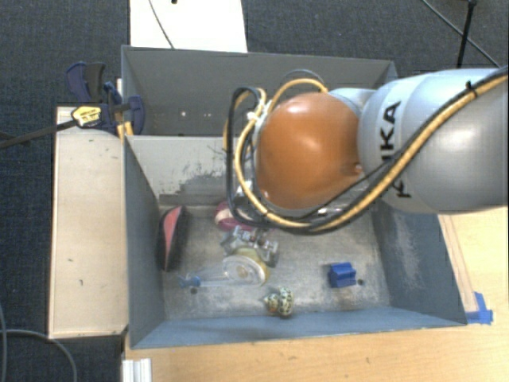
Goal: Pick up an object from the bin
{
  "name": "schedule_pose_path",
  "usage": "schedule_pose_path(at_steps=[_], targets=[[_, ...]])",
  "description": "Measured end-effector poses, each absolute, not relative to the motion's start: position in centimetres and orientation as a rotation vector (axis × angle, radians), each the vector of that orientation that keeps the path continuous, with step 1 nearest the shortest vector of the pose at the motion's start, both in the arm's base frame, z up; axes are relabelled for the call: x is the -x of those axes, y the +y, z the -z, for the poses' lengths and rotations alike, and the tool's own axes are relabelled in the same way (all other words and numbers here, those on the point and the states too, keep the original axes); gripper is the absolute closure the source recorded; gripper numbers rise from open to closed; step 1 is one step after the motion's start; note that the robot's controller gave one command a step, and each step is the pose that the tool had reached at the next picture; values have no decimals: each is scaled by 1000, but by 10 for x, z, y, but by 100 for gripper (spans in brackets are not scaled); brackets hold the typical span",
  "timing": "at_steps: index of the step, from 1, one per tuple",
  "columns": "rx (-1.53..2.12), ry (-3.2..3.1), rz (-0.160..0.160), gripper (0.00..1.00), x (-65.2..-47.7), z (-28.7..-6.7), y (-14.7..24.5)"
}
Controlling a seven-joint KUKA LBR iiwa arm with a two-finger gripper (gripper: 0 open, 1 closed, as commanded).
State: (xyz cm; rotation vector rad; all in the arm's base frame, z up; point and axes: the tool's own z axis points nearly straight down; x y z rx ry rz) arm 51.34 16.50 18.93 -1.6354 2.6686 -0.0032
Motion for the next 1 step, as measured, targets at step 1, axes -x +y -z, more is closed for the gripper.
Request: schedule_pose_path(at_steps=[1], targets=[[2521, 1864, 0, 100, -477, -276, 205]])
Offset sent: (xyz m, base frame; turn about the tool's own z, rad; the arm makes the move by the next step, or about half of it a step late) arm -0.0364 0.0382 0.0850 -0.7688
